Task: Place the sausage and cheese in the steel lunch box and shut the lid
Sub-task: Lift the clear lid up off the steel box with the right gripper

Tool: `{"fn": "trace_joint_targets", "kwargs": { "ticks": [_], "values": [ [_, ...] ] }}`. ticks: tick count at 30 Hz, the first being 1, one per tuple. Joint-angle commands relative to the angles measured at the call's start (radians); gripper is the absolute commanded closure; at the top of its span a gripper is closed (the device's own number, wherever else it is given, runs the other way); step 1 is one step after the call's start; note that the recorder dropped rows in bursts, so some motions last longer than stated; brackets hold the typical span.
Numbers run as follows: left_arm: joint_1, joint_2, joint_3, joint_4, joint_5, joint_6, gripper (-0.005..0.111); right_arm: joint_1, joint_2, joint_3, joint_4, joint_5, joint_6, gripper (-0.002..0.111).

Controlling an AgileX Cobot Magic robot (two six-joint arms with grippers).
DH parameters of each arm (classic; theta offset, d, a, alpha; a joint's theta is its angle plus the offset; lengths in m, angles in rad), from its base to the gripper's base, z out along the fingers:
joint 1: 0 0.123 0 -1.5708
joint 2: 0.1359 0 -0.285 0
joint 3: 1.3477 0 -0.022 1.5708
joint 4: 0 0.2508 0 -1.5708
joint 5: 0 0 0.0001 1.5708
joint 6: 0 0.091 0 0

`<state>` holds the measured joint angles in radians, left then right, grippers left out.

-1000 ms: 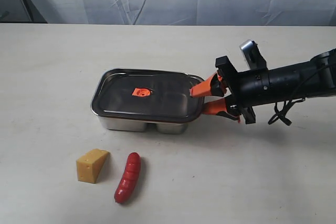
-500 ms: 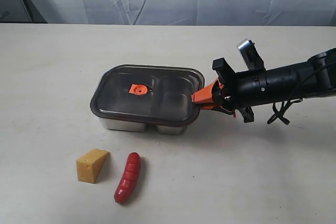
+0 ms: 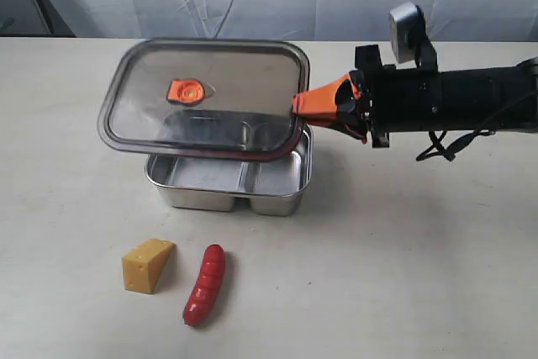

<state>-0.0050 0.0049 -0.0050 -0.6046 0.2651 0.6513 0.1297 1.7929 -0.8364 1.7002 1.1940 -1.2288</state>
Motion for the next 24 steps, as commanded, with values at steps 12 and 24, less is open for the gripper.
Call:
{"fn": "trace_joint_targets", "kwargs": {
  "ticks": [12, 24],
  "values": [
    [-0.007, -0.005, 0.005, 0.001, -0.004, -0.001, 0.107, 0.000, -0.465, -0.036, -0.441, -0.711, 0.045, 0.109],
    [-0.007, -0.005, 0.005, 0.001, -0.004, -0.001, 0.107, 0.000, -0.626, -0.036, -1.339, -0.808, 0.261, 0.109]
  ]
}}
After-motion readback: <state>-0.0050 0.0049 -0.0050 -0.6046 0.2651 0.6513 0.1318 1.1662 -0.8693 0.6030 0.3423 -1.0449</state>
